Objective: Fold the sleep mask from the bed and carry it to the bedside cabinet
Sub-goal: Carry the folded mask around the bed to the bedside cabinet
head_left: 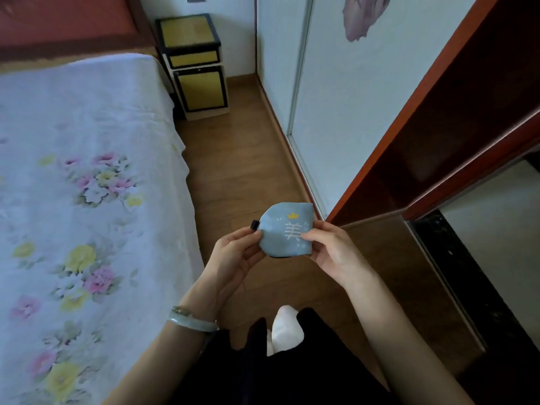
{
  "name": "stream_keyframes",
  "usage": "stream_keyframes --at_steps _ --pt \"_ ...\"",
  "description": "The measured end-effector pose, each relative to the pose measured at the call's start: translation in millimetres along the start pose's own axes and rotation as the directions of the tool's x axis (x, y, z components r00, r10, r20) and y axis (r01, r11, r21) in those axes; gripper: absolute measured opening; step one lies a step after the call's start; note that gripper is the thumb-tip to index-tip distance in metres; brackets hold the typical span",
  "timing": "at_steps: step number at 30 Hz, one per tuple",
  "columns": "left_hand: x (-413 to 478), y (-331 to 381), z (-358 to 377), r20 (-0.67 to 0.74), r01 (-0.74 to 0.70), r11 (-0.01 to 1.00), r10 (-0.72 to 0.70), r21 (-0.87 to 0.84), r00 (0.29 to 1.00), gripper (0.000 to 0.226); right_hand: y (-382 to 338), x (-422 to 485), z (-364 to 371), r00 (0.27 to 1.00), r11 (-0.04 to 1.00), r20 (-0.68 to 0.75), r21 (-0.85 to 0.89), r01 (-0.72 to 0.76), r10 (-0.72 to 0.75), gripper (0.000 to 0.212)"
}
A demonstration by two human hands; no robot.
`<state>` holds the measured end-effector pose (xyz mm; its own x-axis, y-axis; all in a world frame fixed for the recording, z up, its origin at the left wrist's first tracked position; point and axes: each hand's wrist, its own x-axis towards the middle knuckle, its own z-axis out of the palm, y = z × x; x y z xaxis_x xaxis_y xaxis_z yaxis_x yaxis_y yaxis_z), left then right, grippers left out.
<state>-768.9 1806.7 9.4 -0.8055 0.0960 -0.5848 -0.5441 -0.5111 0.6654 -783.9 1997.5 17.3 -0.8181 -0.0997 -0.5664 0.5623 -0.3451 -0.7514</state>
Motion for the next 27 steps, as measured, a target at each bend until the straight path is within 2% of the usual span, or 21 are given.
stream_keyframes --at_steps 9,20,27 --pt "127 85 9 -0.105 -0.066 0.997 0.061 -0.043 0.993 0.011 -78 152 41 0.994 0.992 0.106 -0.122 -0.011 0.024 0.021" --pt "284 219 46 -0.25 -0.132 0.983 0.097 -0.125 0.963 0.015 -208 351 103 0.968 0.963 0.234 -0.267 -0.023 0.088 0.022" --pt "366 292 32 -0.297 -0.149 0.979 0.102 -0.139 0.949 0.013 -248 452 155 0.957 0.961 0.245 -0.265 -0.085 0.152 0.021"
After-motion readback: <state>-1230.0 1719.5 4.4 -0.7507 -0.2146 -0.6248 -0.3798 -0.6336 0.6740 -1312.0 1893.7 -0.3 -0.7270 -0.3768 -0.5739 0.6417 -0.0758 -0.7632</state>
